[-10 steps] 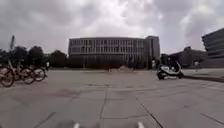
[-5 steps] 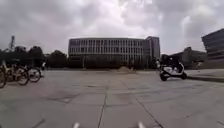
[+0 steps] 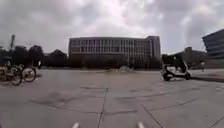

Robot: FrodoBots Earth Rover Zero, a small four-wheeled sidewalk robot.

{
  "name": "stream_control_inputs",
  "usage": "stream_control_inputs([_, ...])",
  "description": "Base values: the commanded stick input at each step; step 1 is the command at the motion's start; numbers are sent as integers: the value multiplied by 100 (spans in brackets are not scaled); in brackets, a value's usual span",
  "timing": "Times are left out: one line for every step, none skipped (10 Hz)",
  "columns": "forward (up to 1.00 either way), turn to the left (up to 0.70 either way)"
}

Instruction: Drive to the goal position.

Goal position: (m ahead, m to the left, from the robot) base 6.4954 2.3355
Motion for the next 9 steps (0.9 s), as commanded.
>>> stream_control_inputs([60, 15])
stream_control_inputs([60, 15])
stream_control_inputs([60, 15])
stream_control_inputs([60, 15])
stream_control_inputs([60, 11])
stream_control_inputs([60, 6])
stream_control_inputs([60, 1])
stream_control_inputs([60, 0])
stream_control_inputs([60, 0])
